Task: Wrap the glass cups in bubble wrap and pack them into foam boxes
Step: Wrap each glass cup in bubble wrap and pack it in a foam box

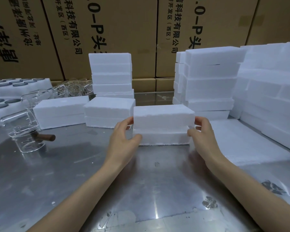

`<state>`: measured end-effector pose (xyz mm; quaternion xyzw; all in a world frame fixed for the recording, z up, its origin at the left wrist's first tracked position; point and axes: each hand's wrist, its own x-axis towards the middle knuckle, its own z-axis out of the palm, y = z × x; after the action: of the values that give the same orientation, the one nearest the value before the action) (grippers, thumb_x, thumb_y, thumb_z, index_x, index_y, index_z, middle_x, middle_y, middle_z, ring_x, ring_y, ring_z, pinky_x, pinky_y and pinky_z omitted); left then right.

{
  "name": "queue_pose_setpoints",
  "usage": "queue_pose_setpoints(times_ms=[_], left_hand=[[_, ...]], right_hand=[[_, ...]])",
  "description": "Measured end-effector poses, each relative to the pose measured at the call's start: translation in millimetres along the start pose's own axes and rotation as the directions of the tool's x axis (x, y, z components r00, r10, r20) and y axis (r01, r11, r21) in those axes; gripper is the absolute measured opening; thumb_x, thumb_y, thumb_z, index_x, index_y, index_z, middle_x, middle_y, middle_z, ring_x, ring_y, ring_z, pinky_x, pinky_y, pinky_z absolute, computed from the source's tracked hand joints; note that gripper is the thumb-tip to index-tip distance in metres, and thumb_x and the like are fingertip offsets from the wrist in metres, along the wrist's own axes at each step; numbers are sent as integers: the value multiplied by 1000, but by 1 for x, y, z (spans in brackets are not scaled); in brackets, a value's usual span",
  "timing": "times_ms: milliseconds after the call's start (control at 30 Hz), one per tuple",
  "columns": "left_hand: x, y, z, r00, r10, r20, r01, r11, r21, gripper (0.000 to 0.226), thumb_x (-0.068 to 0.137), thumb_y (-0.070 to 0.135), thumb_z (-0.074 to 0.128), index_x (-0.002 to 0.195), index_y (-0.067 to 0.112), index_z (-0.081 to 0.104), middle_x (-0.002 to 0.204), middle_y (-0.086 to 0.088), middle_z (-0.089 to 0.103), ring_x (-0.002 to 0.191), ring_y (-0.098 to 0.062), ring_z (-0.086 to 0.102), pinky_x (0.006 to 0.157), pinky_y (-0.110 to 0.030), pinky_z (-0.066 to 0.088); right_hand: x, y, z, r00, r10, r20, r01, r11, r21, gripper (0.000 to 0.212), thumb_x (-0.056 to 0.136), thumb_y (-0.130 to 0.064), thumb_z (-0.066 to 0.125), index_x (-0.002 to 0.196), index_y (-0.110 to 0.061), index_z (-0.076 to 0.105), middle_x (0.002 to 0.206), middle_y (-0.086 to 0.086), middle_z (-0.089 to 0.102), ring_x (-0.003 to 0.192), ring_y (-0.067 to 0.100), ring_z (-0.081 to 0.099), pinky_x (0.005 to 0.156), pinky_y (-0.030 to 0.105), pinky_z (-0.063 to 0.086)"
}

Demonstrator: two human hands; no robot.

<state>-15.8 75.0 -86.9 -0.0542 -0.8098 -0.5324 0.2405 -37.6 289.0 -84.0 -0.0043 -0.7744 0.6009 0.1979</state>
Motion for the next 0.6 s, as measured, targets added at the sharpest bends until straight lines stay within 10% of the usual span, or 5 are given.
queue_pose_setpoints(times_ms=[167,367,600], left_hand=[[18,1,5,997,-52,63,57,994,-89,58,89,10,60,142,22,37,127,13,46,120,-4,41,95,-22,31],[36,-8,14,985,-28,172,47,994,-103,43,88,5,60,117,35,47,111,33,46,92,35,40,73,8,31],[42,-24,16,973,-83,216,102,992,-79,33,93,15,57,123,27,51,127,12,54,121,-8,49,90,-17,40]], right_hand=[[17,-3,5,1000,4,1,-4,1000,-5,48,89,-7,48,133,-24,46,121,-10,46,127,18,37,102,32,34],[32,-3,9,996,88,34,-89,996,29,48,92,-11,42,138,-23,43,132,-9,48,121,13,44,103,38,38],[33,8,13,991,96,95,-96,995,-5,43,94,-15,41,136,-21,44,120,-10,47,105,8,42,83,23,29]])
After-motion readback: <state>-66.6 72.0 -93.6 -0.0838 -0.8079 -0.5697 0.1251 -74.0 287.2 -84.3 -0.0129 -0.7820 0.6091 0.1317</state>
